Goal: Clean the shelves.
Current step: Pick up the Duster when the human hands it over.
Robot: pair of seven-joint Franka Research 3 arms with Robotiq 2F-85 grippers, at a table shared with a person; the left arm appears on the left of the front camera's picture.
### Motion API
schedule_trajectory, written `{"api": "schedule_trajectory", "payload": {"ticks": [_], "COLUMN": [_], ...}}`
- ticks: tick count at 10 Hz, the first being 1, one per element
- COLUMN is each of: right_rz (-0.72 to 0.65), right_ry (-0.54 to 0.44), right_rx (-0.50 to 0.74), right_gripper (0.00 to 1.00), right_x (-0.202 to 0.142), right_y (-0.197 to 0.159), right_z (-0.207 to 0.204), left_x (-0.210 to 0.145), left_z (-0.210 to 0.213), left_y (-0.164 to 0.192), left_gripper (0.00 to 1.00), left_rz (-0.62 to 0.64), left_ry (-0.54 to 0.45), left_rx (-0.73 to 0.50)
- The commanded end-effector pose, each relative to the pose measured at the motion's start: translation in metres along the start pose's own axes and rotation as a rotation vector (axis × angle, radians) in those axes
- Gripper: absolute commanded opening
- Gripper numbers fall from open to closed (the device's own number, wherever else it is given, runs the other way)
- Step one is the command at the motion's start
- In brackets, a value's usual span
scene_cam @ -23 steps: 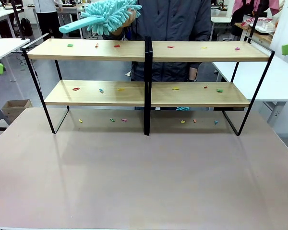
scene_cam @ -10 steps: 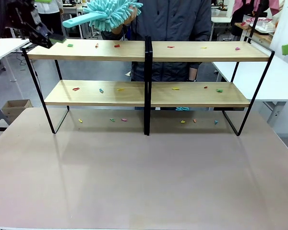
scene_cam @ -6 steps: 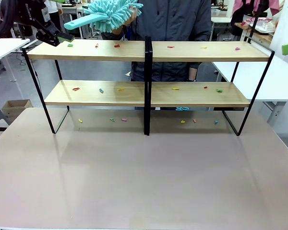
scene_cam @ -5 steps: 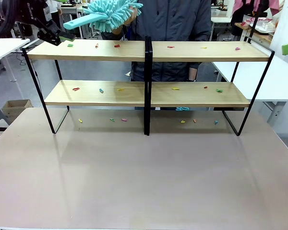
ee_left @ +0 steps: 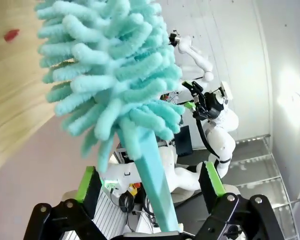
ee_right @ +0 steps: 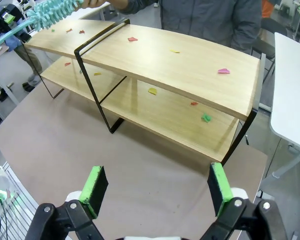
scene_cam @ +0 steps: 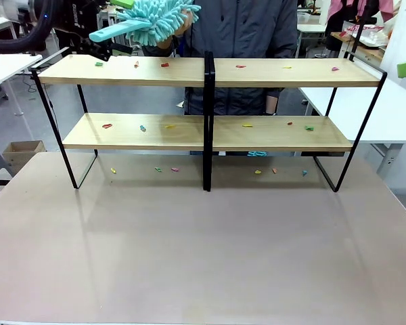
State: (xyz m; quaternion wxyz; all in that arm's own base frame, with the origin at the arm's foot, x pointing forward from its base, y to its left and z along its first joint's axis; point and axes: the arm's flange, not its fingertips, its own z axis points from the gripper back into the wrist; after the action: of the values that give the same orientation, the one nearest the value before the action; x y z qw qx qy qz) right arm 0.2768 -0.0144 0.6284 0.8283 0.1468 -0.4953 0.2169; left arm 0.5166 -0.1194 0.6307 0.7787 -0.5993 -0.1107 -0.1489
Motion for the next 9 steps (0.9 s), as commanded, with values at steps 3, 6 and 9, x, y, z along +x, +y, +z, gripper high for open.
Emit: {"api": "schedule_trajectory", "payload": {"ticks": [3, 6, 9], "right_rz": [0.0, 0.0, 0.0], "right_ry": [-0.002, -0.002, -0.002], "right_rx": [0.001, 0.001, 0.001], "right_gripper": [1.0, 1.0, 1.0], "right_x": [-0.0003, -0.0003, -0.0003], "right_y": [-0.0007, -0.0007, -0.0007], "right_z": [0.0002, 0.0002, 0.0002], "left_x": [-0.0068, -0.0105, -0.01], "left_z": [-0.0018, -0.0043, 0.0023], "left_y": [-0.0007, -0.0001, -0.0008], "left_gripper": [0.65, 0.0, 0.05], "left_rz": [0.009, 0.003, -0.011], "left_ry": [-0.031, -0.038, -0.031], "left_rx": [-0.031, -0.041, -0.048]}}
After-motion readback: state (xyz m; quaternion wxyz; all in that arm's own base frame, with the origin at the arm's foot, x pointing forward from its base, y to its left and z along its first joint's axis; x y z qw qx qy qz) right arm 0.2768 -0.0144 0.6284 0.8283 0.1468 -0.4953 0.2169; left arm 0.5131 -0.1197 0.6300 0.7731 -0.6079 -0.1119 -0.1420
